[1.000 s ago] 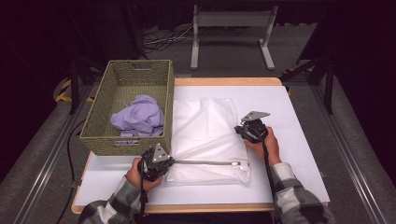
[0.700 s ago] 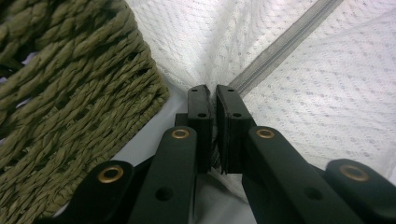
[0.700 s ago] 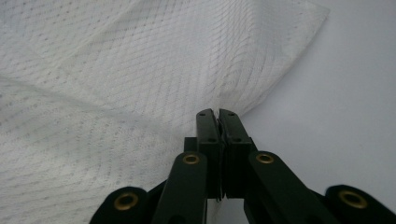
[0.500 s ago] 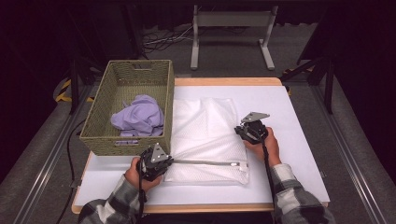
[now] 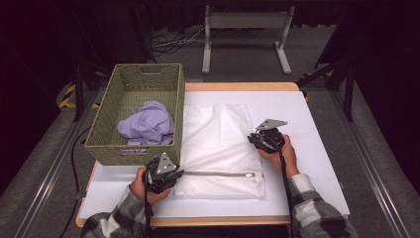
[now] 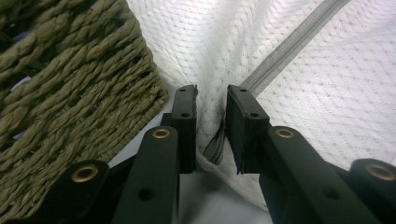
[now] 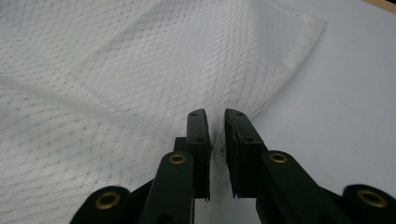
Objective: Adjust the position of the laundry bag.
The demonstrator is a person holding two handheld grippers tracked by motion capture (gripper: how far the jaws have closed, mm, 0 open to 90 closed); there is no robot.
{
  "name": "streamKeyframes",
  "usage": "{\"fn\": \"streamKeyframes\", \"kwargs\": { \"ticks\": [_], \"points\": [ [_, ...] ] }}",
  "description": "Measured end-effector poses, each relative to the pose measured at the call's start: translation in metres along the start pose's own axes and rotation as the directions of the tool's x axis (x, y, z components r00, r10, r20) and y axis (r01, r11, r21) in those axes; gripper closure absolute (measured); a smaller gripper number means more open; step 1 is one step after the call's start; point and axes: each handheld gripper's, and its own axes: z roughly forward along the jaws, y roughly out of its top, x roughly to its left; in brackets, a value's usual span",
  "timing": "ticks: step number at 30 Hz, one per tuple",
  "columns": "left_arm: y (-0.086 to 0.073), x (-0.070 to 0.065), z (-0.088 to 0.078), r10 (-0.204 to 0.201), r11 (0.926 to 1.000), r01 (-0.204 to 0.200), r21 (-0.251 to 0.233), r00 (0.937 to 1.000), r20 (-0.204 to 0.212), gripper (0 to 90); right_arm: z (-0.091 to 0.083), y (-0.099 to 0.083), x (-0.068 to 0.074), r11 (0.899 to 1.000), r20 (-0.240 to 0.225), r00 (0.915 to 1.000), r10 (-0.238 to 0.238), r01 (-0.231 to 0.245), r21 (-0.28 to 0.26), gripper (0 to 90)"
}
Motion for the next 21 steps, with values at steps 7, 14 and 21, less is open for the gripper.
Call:
{"fn": "streamKeyframes", "kwargs": {
  "ticks": [7, 14, 21],
  "points": [
    [0.002, -0.001, 0.001, 0.012, 0.9999, -0.012, 0.004, 0.9999, 0.006, 74.6, -0.002, 0.001, 0.0, 1.0, -0.011, 0.9999, -0.01, 0.01, -0.007, 81.2],
    [0.001, -0.003, -0.004, 0.026, 0.9996, -0.026, -0.011, 0.9995, 0.018, 72.3, -0.01, 0.003, -0.003, 1.0, 0.004, 1.0, -0.005, 0.006, -0.03, 75.9],
    [-0.004, -0.006, -0.016, 0.049, 0.9979, -0.047, -0.044, 0.9982, 0.036, 54.7, -0.029, 0.004, 0.003, 0.998, -0.022, 0.9995, -0.024, 0.023, -0.056, 75.3]
  ]
}}
